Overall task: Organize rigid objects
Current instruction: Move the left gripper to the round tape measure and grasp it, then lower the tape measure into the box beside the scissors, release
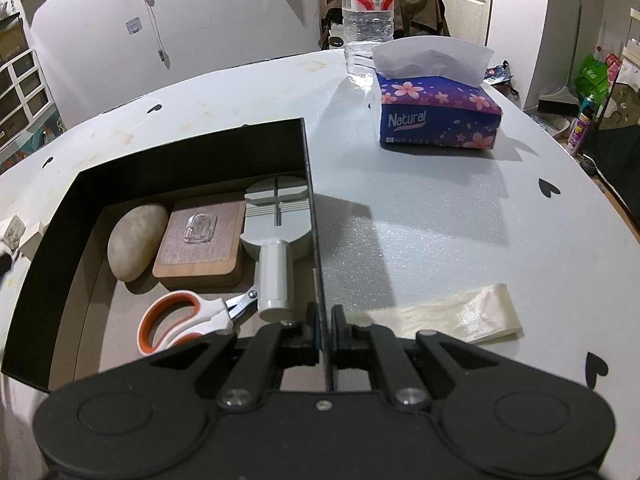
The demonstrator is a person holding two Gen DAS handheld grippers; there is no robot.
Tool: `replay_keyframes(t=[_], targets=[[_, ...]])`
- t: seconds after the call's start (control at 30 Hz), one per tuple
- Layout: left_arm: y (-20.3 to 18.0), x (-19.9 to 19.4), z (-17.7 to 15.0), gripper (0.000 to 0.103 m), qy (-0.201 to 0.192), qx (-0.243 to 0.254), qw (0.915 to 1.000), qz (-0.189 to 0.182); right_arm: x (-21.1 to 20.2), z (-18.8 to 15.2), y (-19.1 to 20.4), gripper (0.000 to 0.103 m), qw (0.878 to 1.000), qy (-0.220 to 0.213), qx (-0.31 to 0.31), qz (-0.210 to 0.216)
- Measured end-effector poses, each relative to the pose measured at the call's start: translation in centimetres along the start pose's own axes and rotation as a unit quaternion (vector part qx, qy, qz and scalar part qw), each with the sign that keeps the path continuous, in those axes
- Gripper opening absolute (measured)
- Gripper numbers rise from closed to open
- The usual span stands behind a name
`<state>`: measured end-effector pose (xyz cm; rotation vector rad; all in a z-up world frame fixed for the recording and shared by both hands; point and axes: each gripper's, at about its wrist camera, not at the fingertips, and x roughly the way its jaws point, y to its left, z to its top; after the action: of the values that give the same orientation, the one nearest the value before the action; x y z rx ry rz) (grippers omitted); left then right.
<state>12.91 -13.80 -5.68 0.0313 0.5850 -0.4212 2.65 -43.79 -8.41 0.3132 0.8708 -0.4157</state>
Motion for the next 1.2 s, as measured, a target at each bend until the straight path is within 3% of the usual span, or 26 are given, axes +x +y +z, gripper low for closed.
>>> replay_keyframes(t=[0.13,0.27,0.47,0.57,0.77,1.0,1.13,1.2], targets=[[-2.3,-2.2,1.4,0.056,-0.024,0.018,0.9972,-0.068,0.0,0.0,0.0,0.007,1.000,0.000,0.000,0.000],[-5.6,-3.3,1.7,0.056,-0.021,0.066,0.9873,-0.143,0.0,0.0,0.0,0.007,1.000,0.000,0.000,0.001],[-10.5,-2.5,0.8,0.056,-0.003,0.166,0.9670,-0.194,0.0,0.0,-0.1,0.007,1.000,-0.001,0.000,0.003],[-12.0,-1.5,0.2,0.056,0.014,0.198,0.9617,-0.189,0.0,0.0,-0.1,0.007,1.000,-0.002,0.001,0.005],[-12.9,-0.2,-0.7,0.056,0.015,0.243,0.9601,-0.137,-0.1,-0.1,-0.2,0.007,1.000,-0.003,0.002,0.008],[-12.3,-0.2,-0.5,0.056,0.018,0.231,0.9625,-0.142,-0.1,-0.1,-0.2,0.007,1.000,-0.003,0.002,0.009],[-12.3,-0.6,-0.6,0.070,0.018,0.226,0.9614,-0.156,-0.1,-0.1,-0.3,0.008,1.000,-0.003,0.002,0.009],[-12.4,-0.7,-0.7,0.071,0.016,0.229,0.9610,-0.154,-0.1,-0.1,-0.3,0.008,1.000,-0.003,0.002,0.009]])
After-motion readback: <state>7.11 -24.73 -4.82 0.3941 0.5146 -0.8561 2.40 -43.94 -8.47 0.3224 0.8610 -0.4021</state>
